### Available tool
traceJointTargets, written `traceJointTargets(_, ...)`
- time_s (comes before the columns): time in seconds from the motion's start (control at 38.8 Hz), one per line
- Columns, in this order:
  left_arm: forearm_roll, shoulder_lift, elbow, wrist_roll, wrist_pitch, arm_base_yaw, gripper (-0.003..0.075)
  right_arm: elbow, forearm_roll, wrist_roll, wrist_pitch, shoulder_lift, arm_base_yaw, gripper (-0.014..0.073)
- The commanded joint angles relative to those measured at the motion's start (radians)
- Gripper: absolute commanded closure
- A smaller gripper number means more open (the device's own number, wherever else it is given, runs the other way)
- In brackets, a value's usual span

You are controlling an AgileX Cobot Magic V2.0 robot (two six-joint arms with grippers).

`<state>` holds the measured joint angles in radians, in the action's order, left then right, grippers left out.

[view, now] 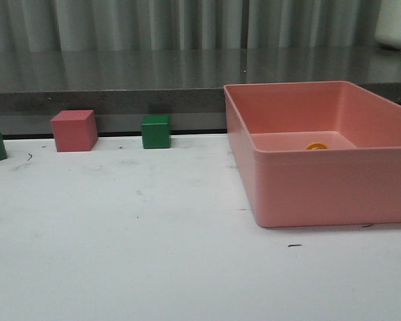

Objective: Place and stand button with both arms

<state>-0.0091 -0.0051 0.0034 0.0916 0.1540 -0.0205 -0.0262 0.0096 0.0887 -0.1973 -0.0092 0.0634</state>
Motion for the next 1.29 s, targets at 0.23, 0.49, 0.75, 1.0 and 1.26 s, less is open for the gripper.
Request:
traceJointTargets(0.23, -0.008, -0.024, 0.007, 0.01, -0.084, -0.002, 0.0741, 0.004, 0.002, -0.01, 0.079, -0.02, -0.008, 0.0664)
traceJointTargets(0.49, -0.008, -0.024, 0.007, 0.01, -0.084, -0.002, 0.0741, 0.004, 0.002, -0.01, 0.079, -0.02, -0.008, 0.0664)
traceJointTargets(0.75, -0.008, -0.024, 0.007, 0.01, -0.084, -0.002, 0.0741, 0.004, 0.002, -0.01, 0.08, -0.02, -0.008, 0.0664)
traceJointTargets(1.0, -0.004, -0.024, 0.007, 0.01, -0.091, -0.002, 0.0741, 0.004, 0.002, -0.009, 0.118, -0.02, -0.008, 0.0664)
traceJointTargets(1.26, 0.004, -0.024, 0.002, 0.01, -0.278, -0.002, 0.0741, 0.024, 0.002, 0.011, 0.181, -0.02, -0.008, 0.0664)
